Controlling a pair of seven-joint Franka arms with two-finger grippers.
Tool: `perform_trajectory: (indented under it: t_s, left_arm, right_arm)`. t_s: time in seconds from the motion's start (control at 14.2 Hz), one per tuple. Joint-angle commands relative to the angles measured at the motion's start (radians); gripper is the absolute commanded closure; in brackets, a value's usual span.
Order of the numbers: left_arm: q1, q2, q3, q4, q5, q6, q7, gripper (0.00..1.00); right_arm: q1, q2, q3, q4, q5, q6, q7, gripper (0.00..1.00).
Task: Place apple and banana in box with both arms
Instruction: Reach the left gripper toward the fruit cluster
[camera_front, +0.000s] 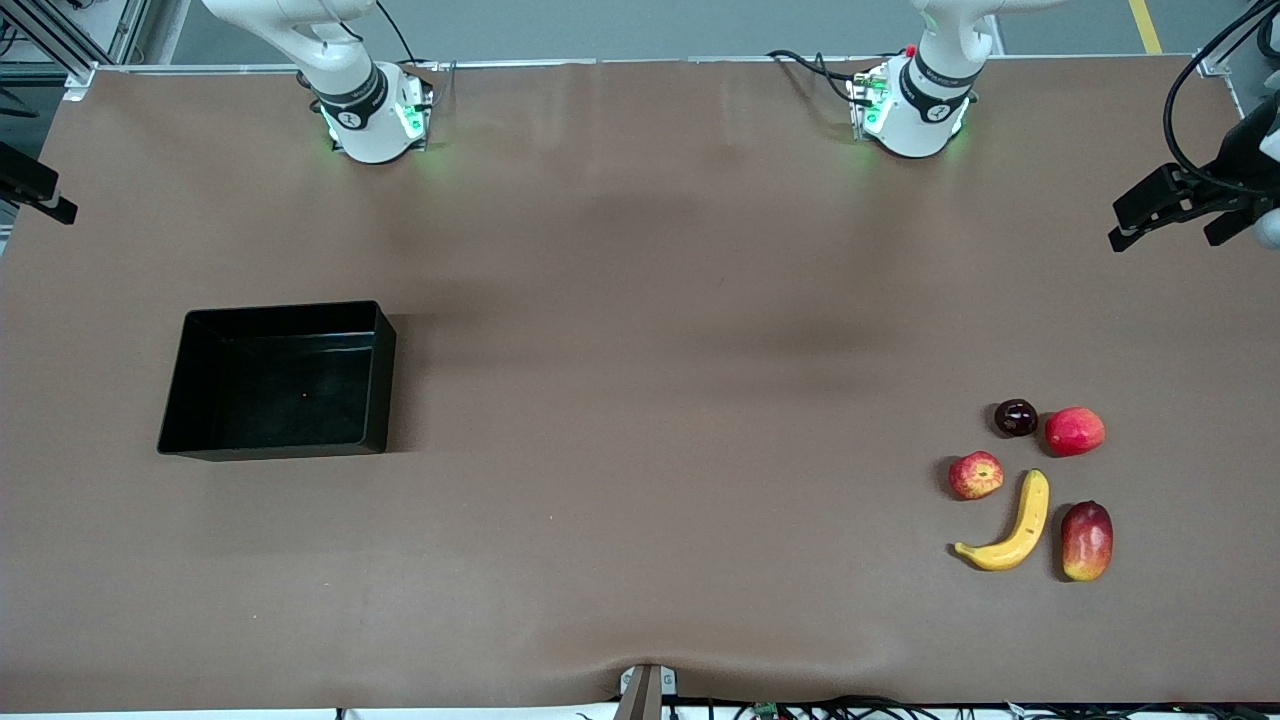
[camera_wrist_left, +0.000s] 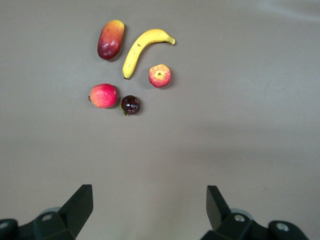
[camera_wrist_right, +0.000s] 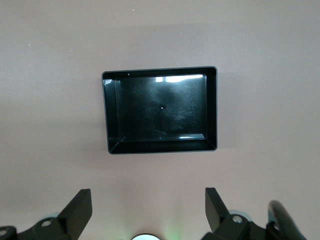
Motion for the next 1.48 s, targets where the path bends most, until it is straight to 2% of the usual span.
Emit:
perform_trajectory:
  t_s: [0.0, 0.35, 0.56, 0.84, 0.98, 1.34, 1.41]
  left_arm:
    - [-0.002, 0.0, -0.005, 0.02, 0.008, -0.021, -0.015, 0.0]
    - [-0.01, 0.016, -0.005, 0.023, 0.008, -0.021, -0.016, 0.0]
    - [-0.012, 0.107, -0.005, 0.023, 0.008, -0.001, -0.013, 0.0]
    - [-0.013, 0.24, -0.012, 0.016, 0.008, 0.142, 0.001, 0.0]
    - [-0.033, 0.317, -0.012, 0.01, 0.008, 0.23, 0.001, 0.0]
    - [-0.042, 0.46, -0.009, 0.01, 0.011, 0.386, -0.001, 0.0]
    - [-0.042, 0.484, -0.011, 0.01, 0.049, 0.416, -0.001, 0.0]
  right_arm:
    - [-0.002, 0.012, 0.0, 0.022, -0.013, -0.009, 0.012, 0.0]
    - [-0.005, 0.015, 0.0, 0.022, -0.012, -0.008, 0.012, 0.0]
    - [-0.011, 0.041, -0.002, 0.03, -0.009, -0.003, 0.003, 0.0]
    - [-0.016, 0.058, -0.003, 0.03, -0.021, 0.055, 0.001, 0.0]
    - [-0.058, 0.081, -0.005, 0.028, -0.018, 0.096, 0.001, 0.0]
    - [-0.124, 0.179, -0.003, 0.024, -0.012, 0.117, -0.007, 0.0]
    - [-0.132, 0.2, -0.003, 0.024, -0.016, 0.121, -0.01, 0.0]
